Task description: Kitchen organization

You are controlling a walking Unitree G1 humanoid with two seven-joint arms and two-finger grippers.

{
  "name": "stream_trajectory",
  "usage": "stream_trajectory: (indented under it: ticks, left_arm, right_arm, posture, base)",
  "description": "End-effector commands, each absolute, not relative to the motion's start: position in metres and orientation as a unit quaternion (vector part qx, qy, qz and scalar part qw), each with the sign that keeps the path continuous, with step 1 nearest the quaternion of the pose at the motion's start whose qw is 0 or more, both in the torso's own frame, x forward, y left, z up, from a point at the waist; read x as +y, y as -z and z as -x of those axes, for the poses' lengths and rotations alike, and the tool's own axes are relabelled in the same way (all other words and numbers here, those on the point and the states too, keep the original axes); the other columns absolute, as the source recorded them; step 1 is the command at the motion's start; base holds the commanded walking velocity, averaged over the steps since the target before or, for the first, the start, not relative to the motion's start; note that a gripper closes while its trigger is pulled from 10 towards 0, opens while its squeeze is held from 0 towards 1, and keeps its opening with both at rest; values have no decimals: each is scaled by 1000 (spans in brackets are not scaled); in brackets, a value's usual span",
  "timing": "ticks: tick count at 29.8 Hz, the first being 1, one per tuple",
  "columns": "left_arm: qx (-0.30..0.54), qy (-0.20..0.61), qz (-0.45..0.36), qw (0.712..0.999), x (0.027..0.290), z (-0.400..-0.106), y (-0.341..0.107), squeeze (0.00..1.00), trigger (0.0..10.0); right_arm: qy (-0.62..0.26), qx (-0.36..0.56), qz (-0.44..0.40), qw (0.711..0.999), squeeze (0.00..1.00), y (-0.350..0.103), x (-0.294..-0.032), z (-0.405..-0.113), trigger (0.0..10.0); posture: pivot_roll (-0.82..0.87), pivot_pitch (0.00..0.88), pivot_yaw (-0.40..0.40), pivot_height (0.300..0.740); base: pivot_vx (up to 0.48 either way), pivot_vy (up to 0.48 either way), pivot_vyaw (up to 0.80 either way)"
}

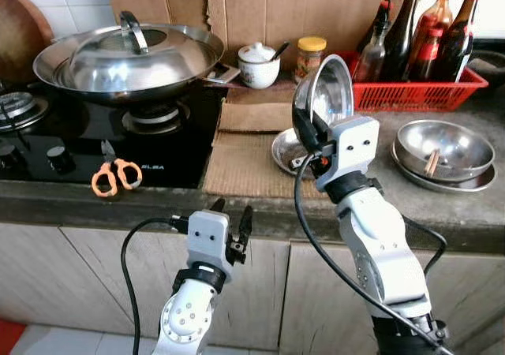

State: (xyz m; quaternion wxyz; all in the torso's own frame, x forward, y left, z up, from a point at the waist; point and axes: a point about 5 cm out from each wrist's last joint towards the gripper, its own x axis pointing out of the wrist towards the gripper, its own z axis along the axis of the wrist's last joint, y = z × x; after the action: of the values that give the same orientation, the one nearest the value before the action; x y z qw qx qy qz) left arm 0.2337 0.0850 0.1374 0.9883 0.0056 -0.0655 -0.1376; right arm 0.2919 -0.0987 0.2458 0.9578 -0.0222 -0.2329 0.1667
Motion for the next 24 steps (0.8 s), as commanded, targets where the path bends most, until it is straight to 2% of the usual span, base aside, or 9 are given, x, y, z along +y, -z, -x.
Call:
stream_trajectory:
  ticks: [1, 24]
  left_arm:
    - [-75, 141, -8, 987, 85, -233, -141, 0, 10000]
    - [-69, 144, -12, 987, 85, -234, -138, 0, 10000]
  right_arm:
    - [-167, -265, 17, 949, 0, -259, -97, -288, 0]
    - [-171, -238, 19, 956, 0, -244, -95, -282, 157]
  posture:
    - [33, 6, 13, 740]
    - [30, 8, 20, 740]
  base:
    - [-285, 0, 0]
    - [-287, 0, 0]
